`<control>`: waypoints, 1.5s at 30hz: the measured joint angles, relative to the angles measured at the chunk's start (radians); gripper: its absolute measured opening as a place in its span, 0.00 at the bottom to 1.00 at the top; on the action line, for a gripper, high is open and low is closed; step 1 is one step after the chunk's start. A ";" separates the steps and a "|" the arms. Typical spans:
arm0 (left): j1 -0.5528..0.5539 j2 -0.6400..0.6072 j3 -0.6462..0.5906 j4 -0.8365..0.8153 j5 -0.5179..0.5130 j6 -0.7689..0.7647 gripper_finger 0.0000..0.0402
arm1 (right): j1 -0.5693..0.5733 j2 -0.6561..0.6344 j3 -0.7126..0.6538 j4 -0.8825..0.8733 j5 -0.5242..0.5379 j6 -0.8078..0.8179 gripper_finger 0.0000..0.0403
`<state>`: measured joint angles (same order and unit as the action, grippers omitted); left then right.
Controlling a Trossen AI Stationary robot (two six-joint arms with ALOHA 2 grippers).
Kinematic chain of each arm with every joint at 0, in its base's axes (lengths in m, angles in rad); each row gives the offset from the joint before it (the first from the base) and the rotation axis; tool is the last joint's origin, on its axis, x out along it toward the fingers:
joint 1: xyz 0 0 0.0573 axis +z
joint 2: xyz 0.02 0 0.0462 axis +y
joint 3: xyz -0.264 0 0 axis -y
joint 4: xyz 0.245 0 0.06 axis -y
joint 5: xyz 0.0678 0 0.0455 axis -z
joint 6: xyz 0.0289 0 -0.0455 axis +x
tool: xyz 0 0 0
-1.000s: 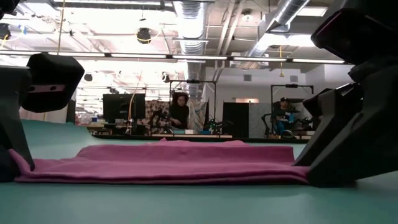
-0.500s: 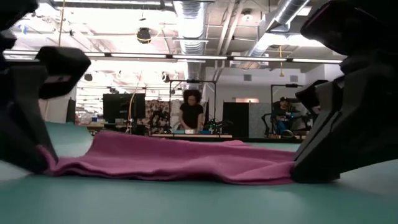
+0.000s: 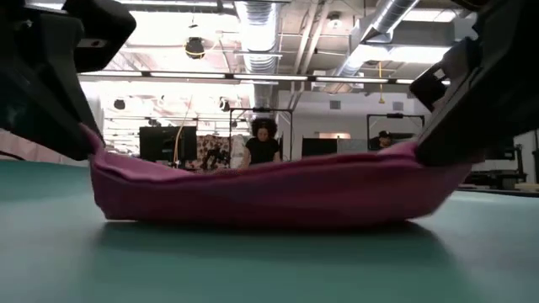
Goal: Roll towel
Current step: Roll the pink towel
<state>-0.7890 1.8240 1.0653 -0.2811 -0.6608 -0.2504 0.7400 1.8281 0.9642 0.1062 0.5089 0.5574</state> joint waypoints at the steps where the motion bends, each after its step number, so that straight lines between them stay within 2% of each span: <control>1: 0.005 0.000 0.001 0.002 -0.005 0.002 0.00 | -0.005 -0.005 0.001 -0.010 0.000 0.015 0.03; 9: 0.029 -0.007 0.002 0.003 -0.008 0.003 0.00 | -0.016 -0.023 0.002 -0.025 0.012 0.040 0.03; 17: 0.034 -0.078 0.014 -0.022 -0.010 -0.024 0.00 | -0.016 -0.035 0.002 -0.048 0.013 0.097 0.03; 24: 0.066 -0.078 0.014 -0.029 0.103 -0.106 0.00 | -0.016 -0.062 0.002 -0.072 0.040 0.213 0.03; 30: 0.085 -0.078 0.014 -0.038 0.107 -0.130 0.00 | -0.015 -0.115 0.004 -0.144 0.099 0.310 0.03; 37: 0.125 -0.078 0.000 -0.074 0.124 -0.206 0.00 | -0.026 -0.119 0.004 -0.242 0.102 0.408 0.03; 45: 0.154 -0.078 -0.046 -0.047 0.132 -0.236 0.00 | -0.048 -0.115 0.004 -0.291 0.097 0.417 0.03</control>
<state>-0.6348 1.7462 1.0191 -0.3283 -0.5283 -0.4860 0.6915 1.7134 0.9680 -0.1850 0.6064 0.9742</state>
